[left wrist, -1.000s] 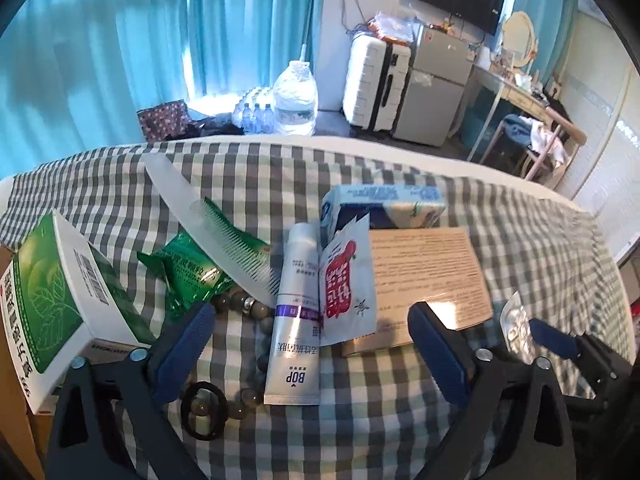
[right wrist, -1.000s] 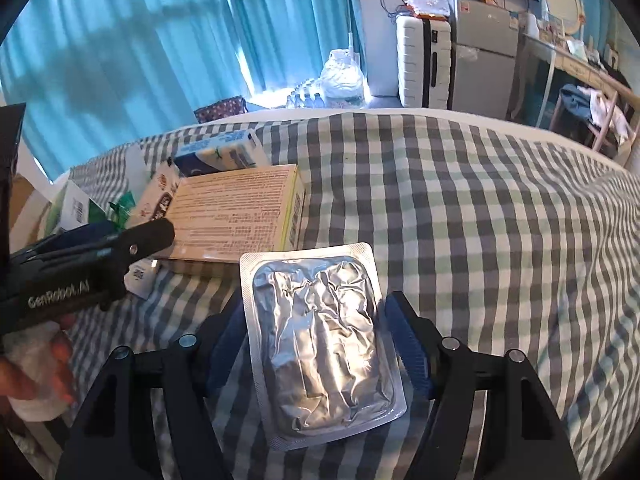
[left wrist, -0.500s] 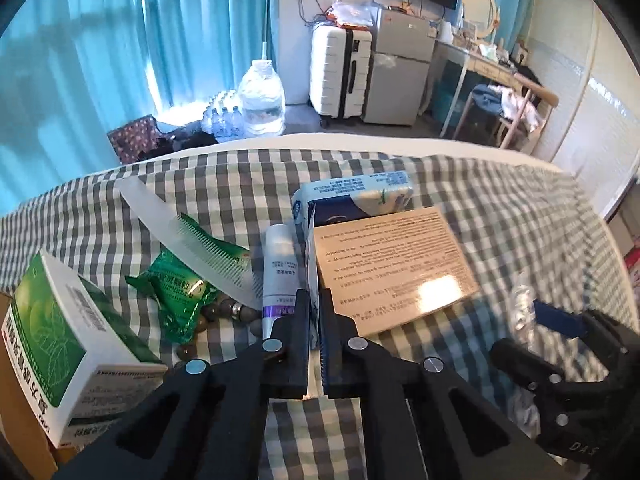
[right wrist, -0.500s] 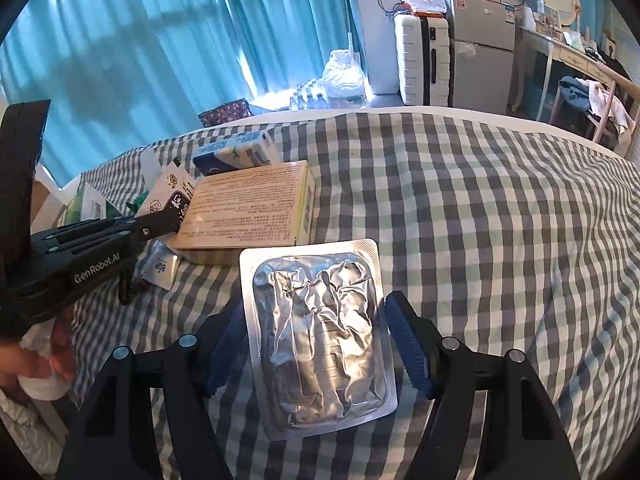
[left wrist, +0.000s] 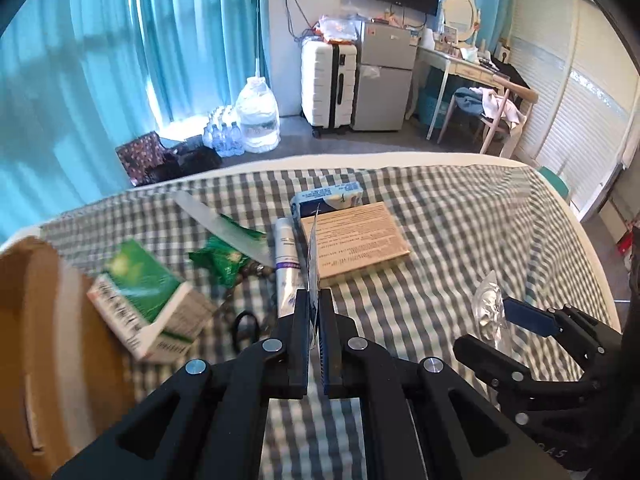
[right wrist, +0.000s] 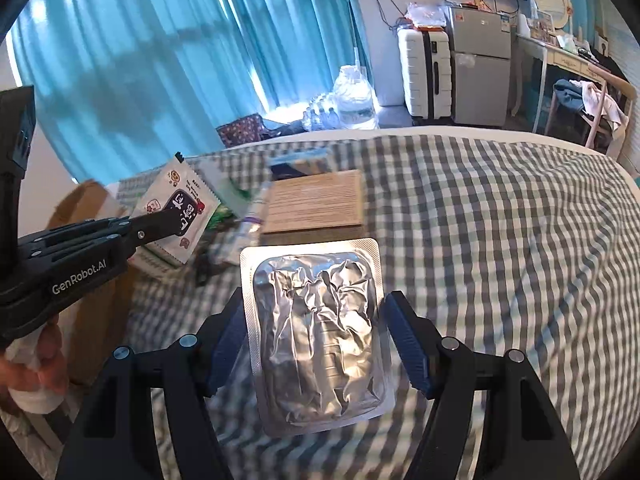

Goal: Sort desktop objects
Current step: 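Carry the blister pack and card over the cardboard box and open both tools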

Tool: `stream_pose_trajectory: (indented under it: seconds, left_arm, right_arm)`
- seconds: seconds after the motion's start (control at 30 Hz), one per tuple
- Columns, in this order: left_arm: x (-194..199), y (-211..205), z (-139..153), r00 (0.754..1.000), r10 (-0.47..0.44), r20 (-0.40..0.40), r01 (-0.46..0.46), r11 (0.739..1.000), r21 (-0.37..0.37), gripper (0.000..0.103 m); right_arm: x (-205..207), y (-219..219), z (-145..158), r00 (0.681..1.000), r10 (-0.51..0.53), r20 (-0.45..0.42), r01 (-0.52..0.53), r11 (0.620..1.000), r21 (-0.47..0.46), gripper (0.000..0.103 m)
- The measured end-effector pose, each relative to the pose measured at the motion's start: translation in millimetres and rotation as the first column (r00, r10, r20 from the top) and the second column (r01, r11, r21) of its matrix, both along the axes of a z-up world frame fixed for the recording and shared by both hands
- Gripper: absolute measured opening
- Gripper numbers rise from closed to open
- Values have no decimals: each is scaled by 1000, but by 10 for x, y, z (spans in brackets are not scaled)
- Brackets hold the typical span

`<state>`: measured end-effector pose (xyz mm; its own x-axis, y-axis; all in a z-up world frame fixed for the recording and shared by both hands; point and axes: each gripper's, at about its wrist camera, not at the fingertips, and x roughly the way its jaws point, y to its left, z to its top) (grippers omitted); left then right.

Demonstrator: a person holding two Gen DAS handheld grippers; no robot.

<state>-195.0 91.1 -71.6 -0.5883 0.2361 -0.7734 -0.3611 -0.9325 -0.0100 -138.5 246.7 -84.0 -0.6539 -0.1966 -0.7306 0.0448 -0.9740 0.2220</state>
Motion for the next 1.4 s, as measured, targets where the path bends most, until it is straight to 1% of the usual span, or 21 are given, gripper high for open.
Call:
stream_pose_trajectory:
  seconds: [0.23,0.4,0.57,0.7,0.87,0.97,1.17,1.27,1.33,1.4]
  left_arm:
    - [475,-280,540,997,9,-74,-8,1000,6,4]
    - [716,-545,920,989,29,-142,-23,999,43,4]
    - [873,-920,1228,977,67,-204,-54,996,66,4]
    - [849,-1337,1343,970,131,-205,-115,989,88,4]
    - [737,-1861,1366,952,223,-210,-210,974,83,4]
    - [619,-2153,1286,940,277,-197,-266,961,78,4]
    - [291,-2699,976,917,373,-144,-371,928,38,4]
    - [125,-2932,779,911,399,-107,-399,917,20,4]
    - [23,-3025,651,911,404,-88,-405,914,8,4]
    - [-75,-3100,510,911,406,-66,-408,913,-9,4]
  right_arm:
    - [434,-429,493,998,34,-59,-34,999,13,68]
    - [684,-815,823,991,78,-107,-76,997,25,68]
    - [751,-1271,1073,979,133,-154,-128,991,38,68]
    - [719,-1662,1196,965,194,-178,-190,981,38,68]
    - [575,-2201,1264,938,285,-198,-284,958,32,68]
    - [460,-2460,1196,928,325,-184,-327,945,22,68]
    - [137,-2834,957,909,396,-128,-401,916,-17,68]
    - [-5,-2979,824,893,435,-111,-441,897,-30,68]
    - [-84,-3084,724,882,460,-99,-464,886,-17,68]
    - [-153,-3141,650,878,469,-89,-473,881,-27,68]
